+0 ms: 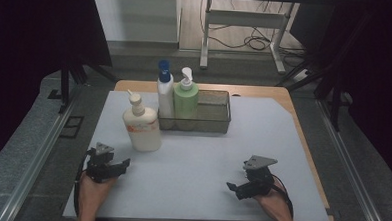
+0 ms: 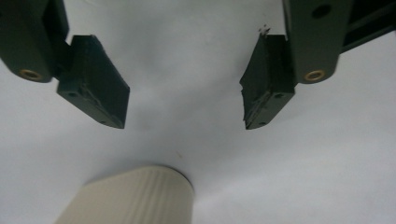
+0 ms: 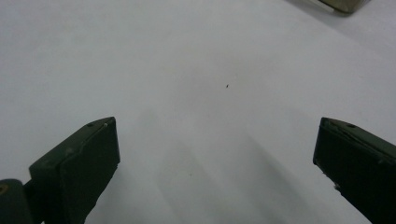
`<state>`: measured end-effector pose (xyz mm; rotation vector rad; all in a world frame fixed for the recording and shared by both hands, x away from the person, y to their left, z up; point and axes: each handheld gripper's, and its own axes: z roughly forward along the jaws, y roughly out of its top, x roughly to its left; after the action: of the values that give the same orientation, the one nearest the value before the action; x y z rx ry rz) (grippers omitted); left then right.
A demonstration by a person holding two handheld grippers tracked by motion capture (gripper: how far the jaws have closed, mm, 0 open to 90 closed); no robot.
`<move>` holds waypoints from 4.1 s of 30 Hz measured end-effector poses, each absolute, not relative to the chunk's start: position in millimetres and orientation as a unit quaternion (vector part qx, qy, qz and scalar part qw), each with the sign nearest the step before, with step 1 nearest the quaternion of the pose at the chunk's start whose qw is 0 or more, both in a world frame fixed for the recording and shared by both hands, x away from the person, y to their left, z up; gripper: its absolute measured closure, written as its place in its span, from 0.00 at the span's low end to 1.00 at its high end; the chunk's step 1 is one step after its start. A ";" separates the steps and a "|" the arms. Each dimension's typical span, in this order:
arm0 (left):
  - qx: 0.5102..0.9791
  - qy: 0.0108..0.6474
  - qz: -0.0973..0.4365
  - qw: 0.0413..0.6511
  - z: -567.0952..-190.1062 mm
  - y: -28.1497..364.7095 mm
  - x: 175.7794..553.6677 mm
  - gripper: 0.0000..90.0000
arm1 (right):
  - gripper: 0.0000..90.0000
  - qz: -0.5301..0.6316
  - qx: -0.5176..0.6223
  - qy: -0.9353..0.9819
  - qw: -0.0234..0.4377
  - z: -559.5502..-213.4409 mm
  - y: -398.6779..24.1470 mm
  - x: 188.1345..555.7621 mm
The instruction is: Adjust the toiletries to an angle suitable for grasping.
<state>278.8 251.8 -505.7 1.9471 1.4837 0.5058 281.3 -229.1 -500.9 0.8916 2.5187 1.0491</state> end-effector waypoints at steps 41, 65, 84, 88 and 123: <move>0.741 0.556 0.142 0.348 -517.3 259.6 380.9 0.99 | 0.00 0.351 0.326 0.868 0.132 -523.2 -231.2 279.1; 0.748 0.532 0.121 0.378 -523.6 248.1 368.7 0.99 | 0.00 0.352 0.326 0.867 0.132 -523.4 -231.2 279.1; 0.771 0.498 0.113 0.380 -522.7 221.9 348.2 0.99 | 0.00 0.352 0.327 0.867 0.132 -523.5 -231.2 278.8; 0.774 0.492 0.111 0.382 -522.7 215.8 342.9 0.99 | 0.00 0.352 0.327 0.867 0.133 -523.5 -231.2 278.8; 0.818 0.427 0.105 0.371 -518.7 169.7 304.3 0.99 | 0.00 0.351 0.325 0.868 0.133 -523.5 -231.3 278.8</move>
<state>304.3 169.7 -518.7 2.0981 1.0956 0.2704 278.8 -231.3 -523.5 0.9438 2.5164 1.0194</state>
